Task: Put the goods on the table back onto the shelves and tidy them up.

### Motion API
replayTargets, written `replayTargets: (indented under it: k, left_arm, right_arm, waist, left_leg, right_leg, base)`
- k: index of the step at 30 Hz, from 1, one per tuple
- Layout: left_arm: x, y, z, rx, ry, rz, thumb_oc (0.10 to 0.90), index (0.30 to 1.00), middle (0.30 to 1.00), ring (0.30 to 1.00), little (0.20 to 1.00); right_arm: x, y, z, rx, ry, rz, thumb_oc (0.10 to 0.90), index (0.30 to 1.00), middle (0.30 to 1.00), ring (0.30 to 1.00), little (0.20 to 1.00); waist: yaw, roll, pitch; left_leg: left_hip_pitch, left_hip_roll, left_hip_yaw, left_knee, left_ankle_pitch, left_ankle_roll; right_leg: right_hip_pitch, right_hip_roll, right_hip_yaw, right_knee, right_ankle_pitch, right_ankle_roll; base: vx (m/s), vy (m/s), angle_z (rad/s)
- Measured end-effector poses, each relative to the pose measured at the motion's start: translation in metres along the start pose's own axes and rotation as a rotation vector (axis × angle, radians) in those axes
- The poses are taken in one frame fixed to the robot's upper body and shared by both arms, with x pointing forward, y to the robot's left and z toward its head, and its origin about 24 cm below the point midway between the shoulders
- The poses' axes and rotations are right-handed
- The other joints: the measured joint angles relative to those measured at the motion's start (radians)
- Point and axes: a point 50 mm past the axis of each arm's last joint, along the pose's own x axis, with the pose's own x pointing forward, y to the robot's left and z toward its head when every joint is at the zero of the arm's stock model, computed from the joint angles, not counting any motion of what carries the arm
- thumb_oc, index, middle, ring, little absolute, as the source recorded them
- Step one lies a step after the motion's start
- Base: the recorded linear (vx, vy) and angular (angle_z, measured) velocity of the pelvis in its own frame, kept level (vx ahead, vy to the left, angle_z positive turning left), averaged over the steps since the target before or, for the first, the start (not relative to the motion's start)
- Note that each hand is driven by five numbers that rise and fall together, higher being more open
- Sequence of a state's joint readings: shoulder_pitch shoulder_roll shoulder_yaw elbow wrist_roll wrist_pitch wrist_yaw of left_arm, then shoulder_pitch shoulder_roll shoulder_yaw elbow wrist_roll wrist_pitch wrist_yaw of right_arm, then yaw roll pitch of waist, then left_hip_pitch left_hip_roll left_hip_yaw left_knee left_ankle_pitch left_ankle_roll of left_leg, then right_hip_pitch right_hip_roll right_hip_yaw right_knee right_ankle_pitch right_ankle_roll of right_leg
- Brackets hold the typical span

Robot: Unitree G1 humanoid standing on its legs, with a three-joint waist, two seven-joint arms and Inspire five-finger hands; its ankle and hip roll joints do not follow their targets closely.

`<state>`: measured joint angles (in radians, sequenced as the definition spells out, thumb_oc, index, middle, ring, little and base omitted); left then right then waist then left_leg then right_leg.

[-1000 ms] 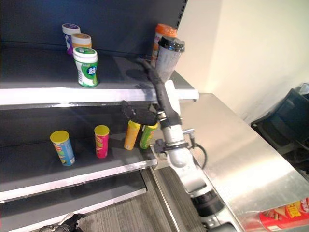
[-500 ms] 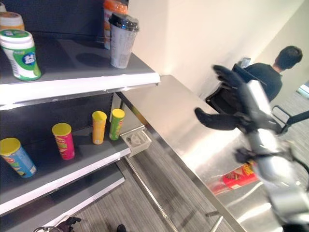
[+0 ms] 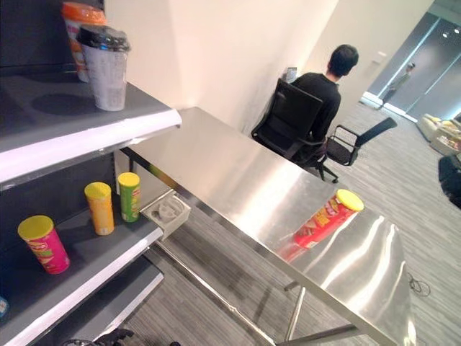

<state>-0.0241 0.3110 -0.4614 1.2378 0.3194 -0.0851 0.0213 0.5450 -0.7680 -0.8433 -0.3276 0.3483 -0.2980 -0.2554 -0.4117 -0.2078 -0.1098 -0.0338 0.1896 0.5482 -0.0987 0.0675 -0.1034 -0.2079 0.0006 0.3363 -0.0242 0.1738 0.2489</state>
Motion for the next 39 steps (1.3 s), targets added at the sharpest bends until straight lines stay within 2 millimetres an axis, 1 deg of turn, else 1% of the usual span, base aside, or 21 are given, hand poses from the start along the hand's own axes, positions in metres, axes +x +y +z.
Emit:
replayTargets:
  k: [2,3,4,6,7,8,10,11,12,13,14,16,21,25,27,28,29,30,33,37,39]
  left_arm:
    - [0.001,0.003,0.006,0.034,-0.014,-0.013,0.8,0.9,0.9,0.9,0.9]
    - [0.003,0.016,0.014,0.11,-0.034,0.003,0.8,0.9,0.9,0.9,0.9]
    - [0.003,0.024,0.019,0.152,-0.05,0.008,0.8,0.9,0.9,0.9,0.9]
    - [0.006,0.033,0.038,0.112,-0.087,0.032,0.8,0.9,0.9,0.9,0.9]
    - [0.008,0.045,0.063,0.115,-0.148,0.064,0.8,0.9,0.9,0.9,0.9]
    - [0.007,0.051,0.074,0.137,-0.187,0.076,0.8,0.9,0.9,0.9,0.9]
    - [0.006,0.057,0.08,0.172,-0.221,0.086,0.8,0.9,0.9,0.9,0.9]
    - [0.007,0.059,0.076,0.125,-0.196,0.107,0.8,0.9,0.9,0.9,0.9]
    - [0.007,0.059,0.078,0.111,-0.191,0.107,0.8,0.9,0.9,0.9,0.9]
    - [0.008,0.056,0.08,0.105,-0.196,0.096,0.8,0.9,0.9,0.9,0.9]
    - [0.008,0.041,0.067,0.084,-0.173,0.066,0.8,0.9,0.9,0.9,0.9]
    - [0.008,0.038,0.061,0.047,-0.162,0.056,0.8,0.9,0.9,0.9,0.9]
    - [0.008,0.027,0.053,0.013,-0.136,0.039,0.8,0.9,0.9,0.9,0.9]
    - [0.007,0.011,0.051,0.032,-0.134,-0.004,0.8,0.9,0.9,0.9,0.9]
    - [0.007,0.011,0.046,0.037,-0.121,-0.003,0.8,0.9,0.9,0.9,0.9]
    - [0.007,0.009,0.051,0.031,-0.134,-0.01,0.8,0.9,0.9,0.9,0.9]
    - [0.008,0.008,0.059,0.027,-0.153,-0.012,0.8,0.9,0.9,0.9,0.9]
    - [0.008,-0.002,0.076,0.03,-0.193,-0.032,0.8,0.9,0.9,0.9,0.9]
    - [0.006,-0.007,0.071,0.001,-0.237,-0.025,0.8,0.9,0.9,0.9,0.9]
    - [0.0,-0.028,0.023,-0.006,-0.09,-0.072,0.8,0.9,0.9,0.9,0.9]
    - [-0.003,-0.033,0.009,0.006,-0.056,-0.088,0.8,0.9,0.9,0.9,0.9]
  right_arm:
    - [-0.002,0.001,-0.002,-0.007,0.01,-0.005,0.8,0.9,0.9,0.9,0.9]
    - [-0.005,0.013,-0.008,0.041,0.026,-0.006,0.8,0.9,0.9,0.9,0.9]
    - [-0.004,0.021,-0.007,0.072,0.014,-0.005,0.8,0.9,0.9,0.9,0.9]
    - [-0.003,0.024,-0.005,0.102,-0.018,-0.044,0.8,0.9,0.9,0.9,0.9]
    - [-0.019,0.015,-0.019,0.141,0.068,-0.2,0.8,0.9,0.9,0.9,0.9]
    - [-0.027,0.012,-0.026,0.143,0.118,-0.24,0.8,0.9,0.9,0.9,0.9]
    - [-0.024,0.012,-0.03,0.137,0.138,-0.224,0.8,0.9,0.9,0.9,0.9]
    - [-0.021,0.031,-0.038,0.218,0.15,-0.223,0.8,0.9,0.9,0.9,0.9]
    - [-0.019,0.039,-0.04,0.268,0.164,-0.226,0.8,0.9,0.9,0.9,0.9]
    - [-0.022,0.041,-0.045,0.302,0.187,-0.236,0.8,0.9,0.9,0.9,0.9]
    - [-0.043,0.043,-0.059,0.337,0.316,-0.222,0.8,0.9,0.9,0.9,0.9]
    - [-0.045,0.045,-0.061,0.37,0.335,-0.206,0.8,0.9,0.9,0.9,0.9]
    - [-0.044,0.053,-0.06,0.484,0.336,-0.147,0.8,0.9,0.9,0.9,0.9]
    - [-0.051,0.074,-0.044,0.575,0.303,0.043,0.8,0.9,0.9,0.9,0.9]
    - [-0.052,0.099,-0.034,0.692,0.287,0.161,0.8,0.9,0.9,0.9,0.9]
    - [-0.049,0.107,-0.029,0.724,0.265,0.205,0.8,0.9,0.9,0.9,0.9]
    - [-0.049,0.108,-0.027,0.734,0.258,0.22,0.8,0.9,0.9,0.9,0.9]
    - [-0.055,0.112,-0.029,0.749,0.289,0.24,0.8,0.9,0.9,0.9,0.9]
    - [-0.064,0.107,-0.033,0.729,0.328,0.25,0.8,0.9,0.9,0.9,0.9]
    - [-0.067,0.107,-0.036,0.725,0.341,0.256,0.8,0.9,0.9,0.9,0.9]
    - [-0.069,0.111,-0.035,0.737,0.35,0.273,0.8,0.9,0.9,0.9,0.9]
  waist:
    - [-0.028,-0.012,0.003]
    - [-0.013,-0.037,0.007]
    - [-0.007,-0.061,0.015]
    - [0.014,-0.021,0.05]
    - [0.026,0.053,0.082]
    - [0.025,0.065,0.076]
    - [0.026,-0.006,0.022]
    - [0.039,-0.005,0.032]
    - [0.071,0.025,0.05]
    - [0.073,0.063,0.064]
    - [0.081,0.071,0.047]
    - [0.095,0.107,0.063]
    - [0.103,0.112,0.063]
    - [0.057,0.08,0.035]
    - [0.116,0.063,0.034]
    - [0.12,0.079,0.044]
    - [0.104,0.09,0.051]
    - [0.088,0.083,0.051]
    - [0.113,0.089,0.039]
    - [0.13,0.109,0.06]
    - [0.138,0.147,0.088]
  left_leg:
    - [-0.012,-0.012,0.034,0.02,-0.002,0.002]
    - [-0.051,-0.011,0.081,0.121,-0.093,0.045]
    - [-0.063,-0.01,0.103,0.181,-0.142,0.075]
    - [-0.091,0.06,0.126,0.226,-0.102,0.055]
    - [-0.095,0.155,0.188,0.188,-0.096,0.052]
    - [-0.089,0.147,0.19,0.179,-0.093,0.032]
    - [-0.064,0.082,0.205,0.335,-0.16,0.002]
    - [-0.038,0.102,0.205,0.315,-0.176,0.005]
    - [-0.034,0.114,0.181,0.288,-0.17,-0.002]
    - [-0.024,0.129,0.161,0.27,-0.139,-0.021]
    - [0.015,0.115,0.18,0.189,-0.081,-0.063]
    - [0.04,0.122,0.188,0.139,-0.024,-0.084]
    - [0.103,0.121,0.207,0.033,0.046,-0.097]
    - [0.117,0.108,0.174,0.007,0.062,-0.1]
    - [0.142,0.077,-0.082,0.018,-0.031,-0.029]
    - [0.157,0.083,-0.128,0.007,-0.051,-0.057]
    - [0.162,0.084,-0.134,0.005,-0.056,-0.105]
    - [0.19,0.066,-0.129,0.006,-0.054,-0.112]
    - [0.195,0.06,-0.125,0.003,-0.06,-0.107]
    - [0.189,0.064,-0.107,0.005,-0.052,-0.112]
    - [0.19,0.064,-0.103,0.005,-0.05,-0.112]
  right_leg:
    - [-0.03,-0.001,-0.018,-0.002,0.014,0.008]
    - [-0.07,0.012,-0.071,-0.056,0.143,-0.005]
    - [-0.08,-0.003,-0.151,-0.069,0.131,0.005]
    - [-0.135,0.002,-0.307,0.012,-0.027,-0.072]
    - [-0.176,-0.027,-0.47,0.255,-0.112,-0.09]
    - [-0.119,-0.062,-0.476,0.223,-0.117,-0.069]
    - [0.056,-0.237,-0.479,-0.008,-0.182,0.018]
    - [0.06,-0.223,-0.473,-0.033,-0.147,0.037]
    - [0.062,-0.204,-0.46,-0.023,-0.178,0.016]
    - [0.06,-0.186,-0.431,-0.003,-0.144,-0.022]
    - [0.123,-0.181,-0.373,-0.046,-0.039,-0.062]
    - [0.128,-0.152,-0.374,-0.055,-0.043,-0.064]
    - [0.179,-0.125,-0.394,-0.067,-0.059,-0.087]
    - [0.195,-0.126,-0.414,-0.068,-0.079,-0.088]
    - [0.135,-0.1,-0.291,-0.034,-0.075,-0.109]
    - [0.136,-0.093,-0.27,-0.042,-0.068,-0.107]
    - [0.144,-0.093,-0.27,-0.047,-0.065,-0.102]
    - [0.168,-0.109,-0.265,-0.049,-0.063,-0.098]
    - [0.173,-0.117,-0.26,-0.054,-0.066,-0.09]
    - [0.159,-0.109,-0.245,-0.065,-0.047,-0.092]
    - [0.158,-0.108,-0.241,-0.065,-0.045,-0.094]
  base:
    - [-0.23,-0.007,-0.75]
    - [-0.19,-0.034,-1.6]
    - [-0.16,-0.072,-2.06]
    - [-0.11,-0.116,-1.25]
    - [-0.07,-0.127,-0.33]
    - [-0.06,-0.163,0.15]
    - [-0.06,-0.168,-0.12]
    - [-0.06,-0.192,-0.92]
    - [-0.05,-0.195,-0.94]
    - [0.01,-0.272,-0.37]
    - [0.02,-0.296,-0.08]
    - [0.02,-0.269,-0.07]
    - [0.02,-0.133,0.13]
    - [0.02,-0.1,0.03]
    - [0.06,0.008,-1.44]
    - [0.05,0.044,-1.0]
    - [0.01,0.044,-0.3]
    - [-0.02,0.033,-0.05]
    - [-0.04,0.038,-0.04]
    - [-0.02,0.018,-0.12]
    - [0.0,0.0,-0.07]
